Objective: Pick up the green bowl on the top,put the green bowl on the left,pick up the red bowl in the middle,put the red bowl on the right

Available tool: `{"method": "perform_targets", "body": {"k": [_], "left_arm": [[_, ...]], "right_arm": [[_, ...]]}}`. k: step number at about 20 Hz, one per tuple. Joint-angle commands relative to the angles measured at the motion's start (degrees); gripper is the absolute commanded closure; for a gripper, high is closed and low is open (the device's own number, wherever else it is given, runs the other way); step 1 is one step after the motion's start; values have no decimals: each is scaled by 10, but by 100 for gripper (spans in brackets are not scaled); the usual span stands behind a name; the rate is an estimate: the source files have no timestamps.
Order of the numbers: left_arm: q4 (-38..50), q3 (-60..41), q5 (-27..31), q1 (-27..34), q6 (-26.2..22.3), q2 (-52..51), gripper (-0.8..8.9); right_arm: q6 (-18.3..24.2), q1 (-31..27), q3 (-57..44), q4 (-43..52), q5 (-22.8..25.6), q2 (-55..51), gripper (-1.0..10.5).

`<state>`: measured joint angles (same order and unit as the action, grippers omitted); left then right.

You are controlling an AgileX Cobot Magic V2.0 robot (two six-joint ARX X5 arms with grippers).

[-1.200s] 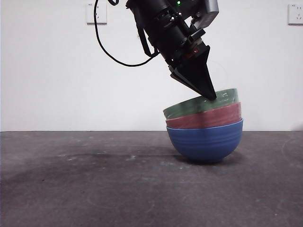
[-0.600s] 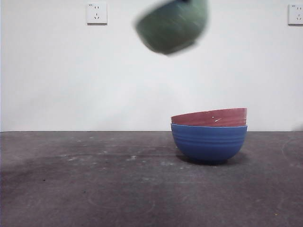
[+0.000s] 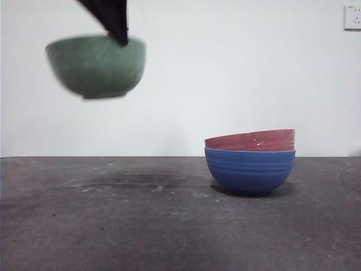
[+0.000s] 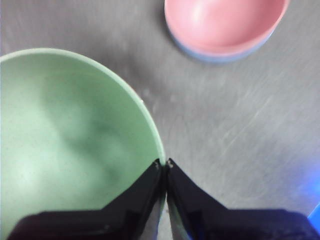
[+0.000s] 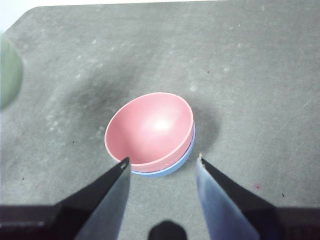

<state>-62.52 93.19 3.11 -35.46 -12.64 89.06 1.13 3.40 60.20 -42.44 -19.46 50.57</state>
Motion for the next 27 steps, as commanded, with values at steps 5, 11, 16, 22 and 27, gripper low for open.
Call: {"method": "perform_targets", "body": {"k": [5, 11, 16, 22, 27], "left_arm": [[234, -232, 14, 17, 20, 1, 822], [285, -316, 12, 18, 19, 5, 822], [288, -322, -2, 18, 20, 9, 526], [260, -318, -40, 25, 58, -58, 404], [216, -318, -104, 63, 85, -219, 404]], "right_arm": [[4, 1, 2, 4, -1, 4, 729], [3, 3, 2, 6, -2, 39, 728], [3, 19, 2, 38, -2, 57, 724], [29, 79, 39, 45, 0, 104, 675], [101, 160, 148, -49, 10, 227, 632]]}}
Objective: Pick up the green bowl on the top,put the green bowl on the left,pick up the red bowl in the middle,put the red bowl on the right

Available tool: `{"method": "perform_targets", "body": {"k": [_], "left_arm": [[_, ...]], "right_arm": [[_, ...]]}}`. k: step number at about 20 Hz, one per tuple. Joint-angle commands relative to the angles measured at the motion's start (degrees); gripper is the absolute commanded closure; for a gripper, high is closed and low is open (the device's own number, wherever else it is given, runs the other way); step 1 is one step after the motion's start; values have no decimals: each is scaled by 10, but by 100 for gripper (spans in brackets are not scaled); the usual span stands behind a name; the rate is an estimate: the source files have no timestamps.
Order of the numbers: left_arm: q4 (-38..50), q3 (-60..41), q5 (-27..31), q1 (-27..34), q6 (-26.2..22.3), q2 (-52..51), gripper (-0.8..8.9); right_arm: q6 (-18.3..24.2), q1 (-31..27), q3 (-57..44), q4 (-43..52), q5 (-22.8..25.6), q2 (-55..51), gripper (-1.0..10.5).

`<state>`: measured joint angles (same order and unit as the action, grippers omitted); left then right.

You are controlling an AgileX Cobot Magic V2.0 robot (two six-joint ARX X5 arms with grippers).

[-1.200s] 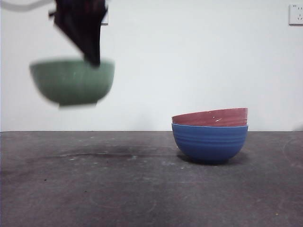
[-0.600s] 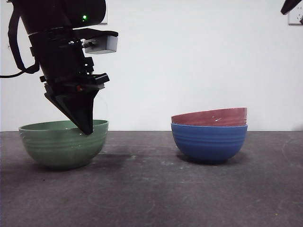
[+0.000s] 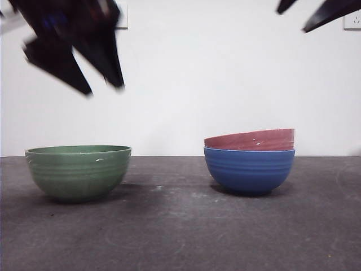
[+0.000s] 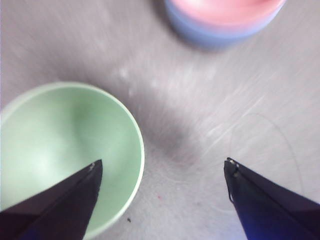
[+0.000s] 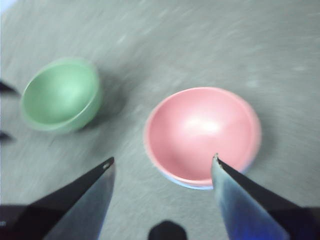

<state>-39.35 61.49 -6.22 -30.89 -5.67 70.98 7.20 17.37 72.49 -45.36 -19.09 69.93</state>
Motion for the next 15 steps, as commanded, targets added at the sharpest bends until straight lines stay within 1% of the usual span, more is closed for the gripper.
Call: {"method": "perform_targets", "body": {"k": [1, 4, 6, 7, 9, 15], "left_arm": [[-30, -2, -16, 34, 16, -70, 404], [-73, -2, -16, 88, 16, -158, 404], [-88, -2, -16, 117, 16, -203, 404], [-96, -2, -16, 127, 16, -221, 404], [-113, -2, -16, 139, 15, -244, 404], [-153, -2, -16, 143, 12, -251, 404]], "right_arm": [[53, 37, 48, -41, 28, 60, 633], [112, 85, 102, -99, 106, 139, 633], [140, 108, 114, -106, 143, 184, 633], [154, 116, 114, -106, 152, 204, 633], [161, 128, 114, -105, 152, 243, 633], [165, 122, 114, -101, 150, 316, 635]]}}
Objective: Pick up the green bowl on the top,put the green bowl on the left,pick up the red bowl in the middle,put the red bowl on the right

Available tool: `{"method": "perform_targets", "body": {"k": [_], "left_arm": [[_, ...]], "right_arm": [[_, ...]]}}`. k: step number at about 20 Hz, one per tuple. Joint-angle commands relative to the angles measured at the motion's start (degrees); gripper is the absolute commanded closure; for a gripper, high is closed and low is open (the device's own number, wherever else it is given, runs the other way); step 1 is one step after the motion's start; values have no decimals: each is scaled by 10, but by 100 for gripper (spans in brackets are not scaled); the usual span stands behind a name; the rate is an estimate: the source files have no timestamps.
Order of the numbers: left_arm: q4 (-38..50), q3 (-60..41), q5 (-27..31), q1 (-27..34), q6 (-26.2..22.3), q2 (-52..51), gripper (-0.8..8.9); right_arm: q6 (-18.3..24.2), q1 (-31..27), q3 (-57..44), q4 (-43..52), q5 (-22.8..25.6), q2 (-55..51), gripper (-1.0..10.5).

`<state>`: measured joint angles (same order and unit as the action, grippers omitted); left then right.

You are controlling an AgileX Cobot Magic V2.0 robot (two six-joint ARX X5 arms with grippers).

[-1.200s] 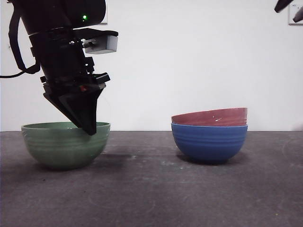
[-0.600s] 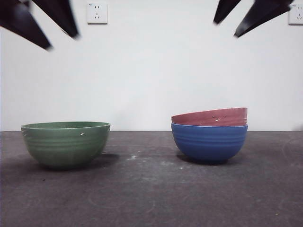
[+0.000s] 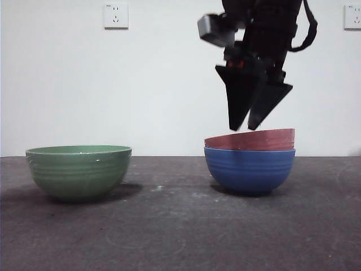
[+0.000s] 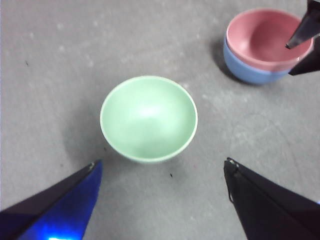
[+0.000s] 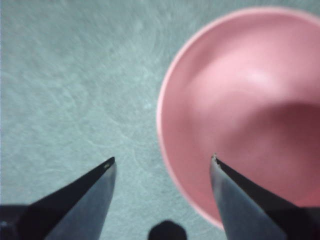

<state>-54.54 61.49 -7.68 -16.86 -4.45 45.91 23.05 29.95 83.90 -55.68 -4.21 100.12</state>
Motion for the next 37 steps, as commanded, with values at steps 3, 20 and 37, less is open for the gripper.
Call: {"method": "perform_targets", "body": {"k": [3, 20, 37], "left_arm": [[0, -2, -1, 2, -1, -1, 404], [24, -2, -1, 2, -2, 1, 405], [38, -2, 1, 2, -2, 1, 405]], "right_arm": [[10, -11, 0, 4, -3, 30, 723], [34, -23, 15, 16, 2, 33, 959], [-81, 174, 128, -120, 16, -4, 959]]}}
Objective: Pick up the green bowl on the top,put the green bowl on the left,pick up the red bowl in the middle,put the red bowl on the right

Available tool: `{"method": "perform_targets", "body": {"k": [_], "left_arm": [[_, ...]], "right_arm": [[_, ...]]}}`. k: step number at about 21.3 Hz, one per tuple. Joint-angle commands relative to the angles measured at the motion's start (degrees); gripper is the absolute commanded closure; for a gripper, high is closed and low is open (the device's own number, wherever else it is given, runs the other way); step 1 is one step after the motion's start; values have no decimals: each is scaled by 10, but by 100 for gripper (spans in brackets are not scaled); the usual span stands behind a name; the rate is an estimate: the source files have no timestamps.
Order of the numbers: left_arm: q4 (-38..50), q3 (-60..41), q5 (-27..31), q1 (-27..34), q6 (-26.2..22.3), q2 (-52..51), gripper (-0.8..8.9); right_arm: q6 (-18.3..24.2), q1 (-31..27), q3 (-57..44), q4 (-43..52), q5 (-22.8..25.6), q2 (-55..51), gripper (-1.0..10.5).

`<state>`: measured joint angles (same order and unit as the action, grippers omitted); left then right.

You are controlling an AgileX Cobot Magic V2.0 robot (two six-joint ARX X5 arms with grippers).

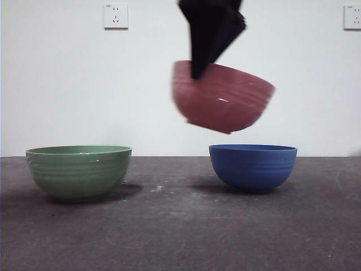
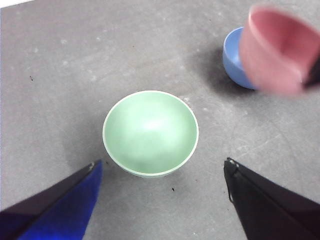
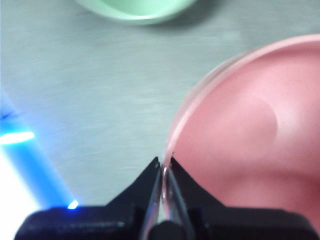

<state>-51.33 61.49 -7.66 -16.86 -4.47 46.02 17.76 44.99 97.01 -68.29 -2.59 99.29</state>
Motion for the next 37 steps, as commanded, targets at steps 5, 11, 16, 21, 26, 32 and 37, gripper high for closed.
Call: {"method": "perform_targets", "body": {"k": [5, 11, 16, 21, 26, 32, 37], "left_arm": [[4, -2, 0, 2, -2, 0, 405], [3, -2, 0, 2, -2, 0, 405], [3, -2, 0, 2, -2, 0, 405], [2, -2, 0, 2, -2, 0, 405], [3, -2, 0, 2, -2, 0, 405], [72, -2, 1, 2, 0, 0, 410], [104, -2, 0, 5, -3, 0, 822]], "right_arm": [[-97, 96, -64, 93, 46, 5, 959], [-109, 95, -162, 183, 45, 5, 959], [-104, 94, -169, 210, 41, 38, 959], [-103, 94, -169, 221, 40, 73, 854], [-104, 89, -169, 227, 41, 55, 726], [-104, 15, -169, 316, 41, -93, 741], [-105, -84, -173, 319, 41, -223, 963]]}}
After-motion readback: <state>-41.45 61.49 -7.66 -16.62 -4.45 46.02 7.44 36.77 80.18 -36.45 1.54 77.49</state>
